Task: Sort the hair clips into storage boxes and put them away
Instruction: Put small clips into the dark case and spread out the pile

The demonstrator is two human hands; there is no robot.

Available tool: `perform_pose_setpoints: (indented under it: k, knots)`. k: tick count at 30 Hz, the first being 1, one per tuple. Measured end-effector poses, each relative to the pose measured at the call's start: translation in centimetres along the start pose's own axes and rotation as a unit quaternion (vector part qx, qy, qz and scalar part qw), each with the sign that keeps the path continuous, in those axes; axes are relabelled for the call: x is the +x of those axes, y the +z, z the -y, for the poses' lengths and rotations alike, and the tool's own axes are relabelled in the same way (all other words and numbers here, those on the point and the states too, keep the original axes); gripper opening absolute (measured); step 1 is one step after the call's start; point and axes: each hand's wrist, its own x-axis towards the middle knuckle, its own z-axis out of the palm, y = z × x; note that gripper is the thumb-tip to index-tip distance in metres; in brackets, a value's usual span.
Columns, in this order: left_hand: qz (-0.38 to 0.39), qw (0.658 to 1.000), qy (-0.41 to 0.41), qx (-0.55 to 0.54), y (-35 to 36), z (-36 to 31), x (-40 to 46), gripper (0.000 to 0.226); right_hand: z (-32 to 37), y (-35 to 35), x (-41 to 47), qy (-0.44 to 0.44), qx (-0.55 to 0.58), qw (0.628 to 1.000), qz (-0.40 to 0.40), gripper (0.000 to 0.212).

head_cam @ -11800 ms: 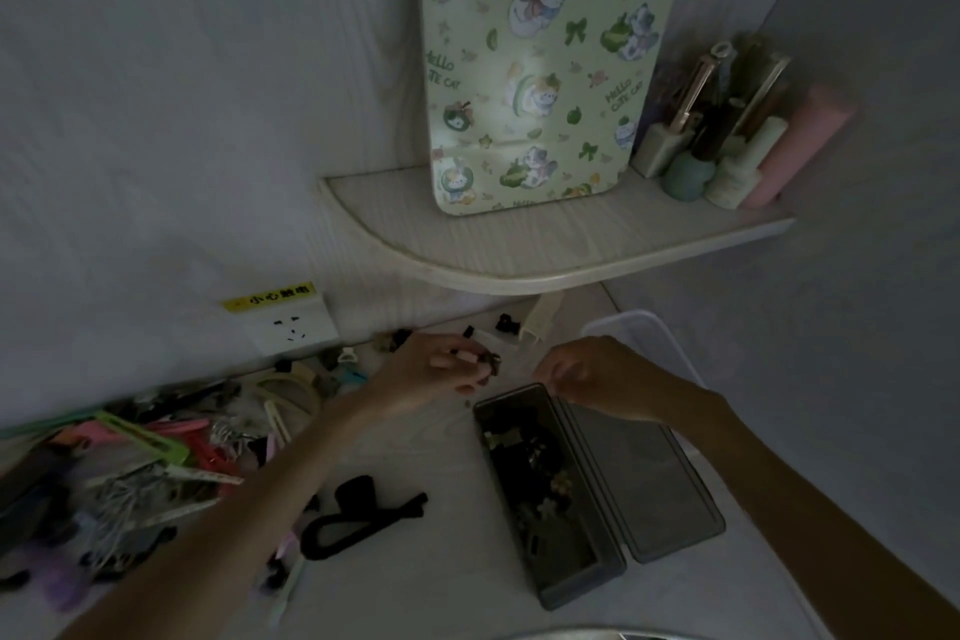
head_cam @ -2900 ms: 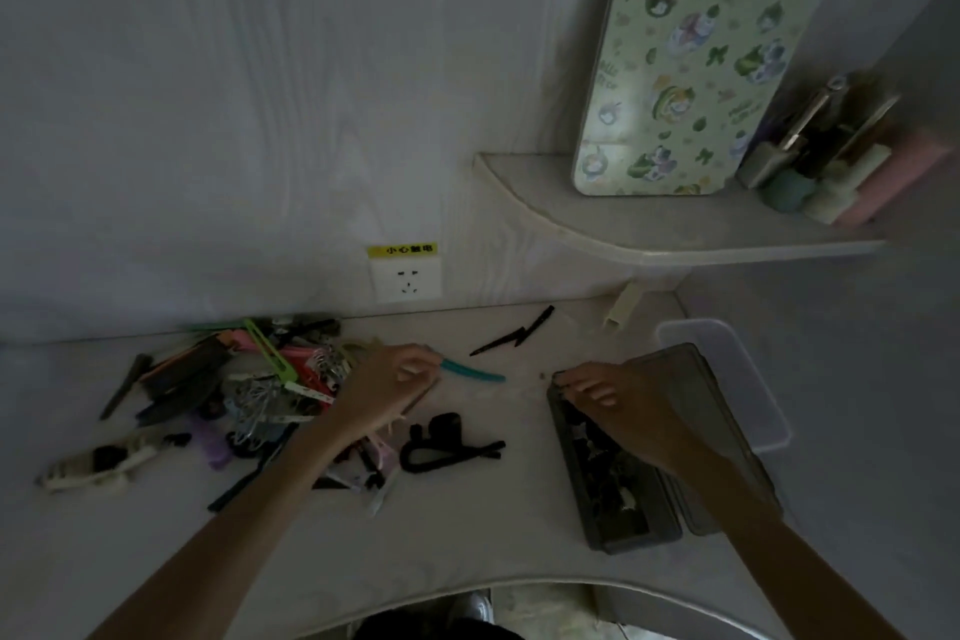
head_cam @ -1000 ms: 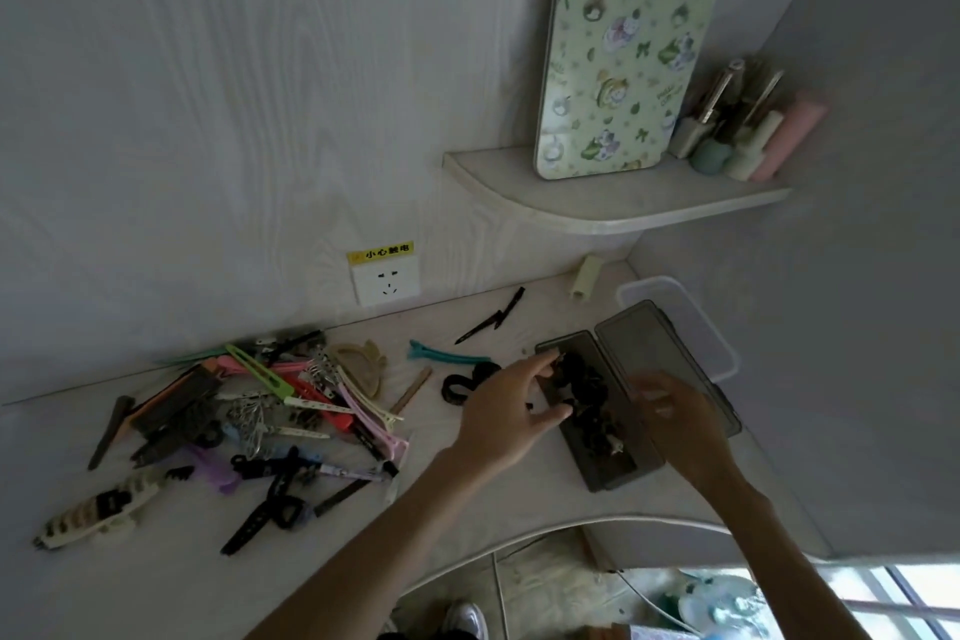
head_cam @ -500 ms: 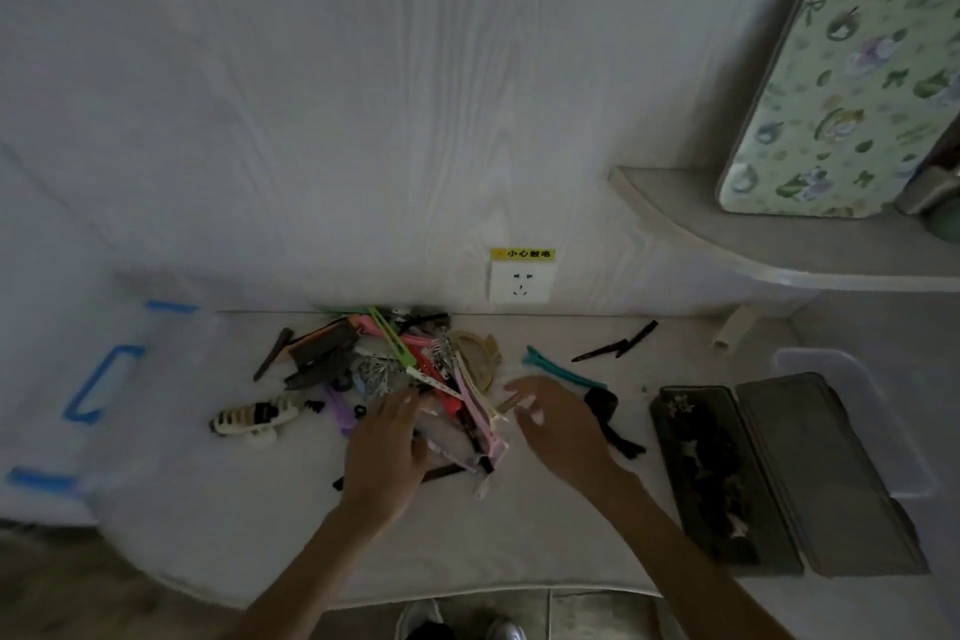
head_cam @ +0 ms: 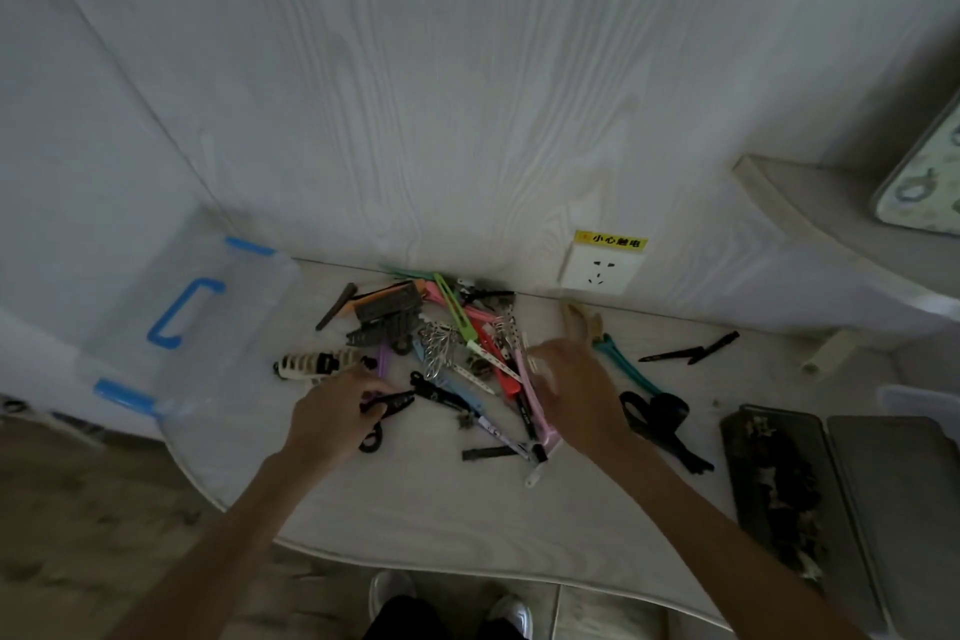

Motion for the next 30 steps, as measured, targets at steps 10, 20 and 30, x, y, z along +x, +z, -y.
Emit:
perform_pose_setpoints:
  k: [10, 20, 30]
  knots:
    - [-0.051, 0.996, 0.057, -0.055, 0.2, -1.6, -1.1, 0.049, -1.0, 0.0, -1.5, -0.015, -0.075, 0.997, 0.018, 0.04]
    - [0.052, 0.991, 0.117, 0.031, 4.1, -7.2, -0.8, 0.026, 4.4, 2.3, 2.4, -0.055, 0.061, 0.993, 0.08, 0.024]
    - [-0.005, 0.997, 0.014, -0.076, 2.5, -6.0, -0.2, 0.019, 5.0, 3.4, 3.5, 0.084, 0.068, 0.988, 0.107, 0.019]
